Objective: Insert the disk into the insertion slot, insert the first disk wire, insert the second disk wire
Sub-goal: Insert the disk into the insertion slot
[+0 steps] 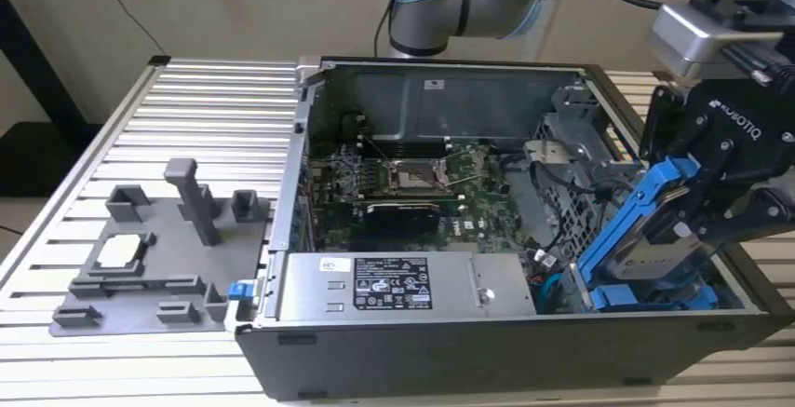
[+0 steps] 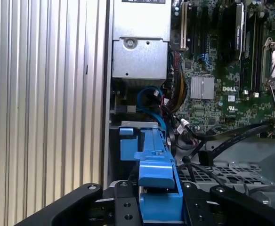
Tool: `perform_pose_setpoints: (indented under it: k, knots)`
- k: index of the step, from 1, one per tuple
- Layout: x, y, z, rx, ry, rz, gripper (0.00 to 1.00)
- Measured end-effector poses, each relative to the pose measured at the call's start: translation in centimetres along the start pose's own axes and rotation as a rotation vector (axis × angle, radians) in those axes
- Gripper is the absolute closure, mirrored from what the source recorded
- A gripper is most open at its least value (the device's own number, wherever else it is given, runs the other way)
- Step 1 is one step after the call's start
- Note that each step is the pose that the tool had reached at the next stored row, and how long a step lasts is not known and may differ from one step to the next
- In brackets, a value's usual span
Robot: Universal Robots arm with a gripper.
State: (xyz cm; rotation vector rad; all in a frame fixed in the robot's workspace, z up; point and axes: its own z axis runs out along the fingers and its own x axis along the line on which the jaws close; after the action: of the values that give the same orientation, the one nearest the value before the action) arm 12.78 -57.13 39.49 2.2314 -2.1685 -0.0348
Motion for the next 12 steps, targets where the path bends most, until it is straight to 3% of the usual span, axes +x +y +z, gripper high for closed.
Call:
perform_pose_setpoints:
  k: [12]
  knots:
    - [-0.01,-0.09,2.17,0.0000,0.0004,-0.001,0.67]
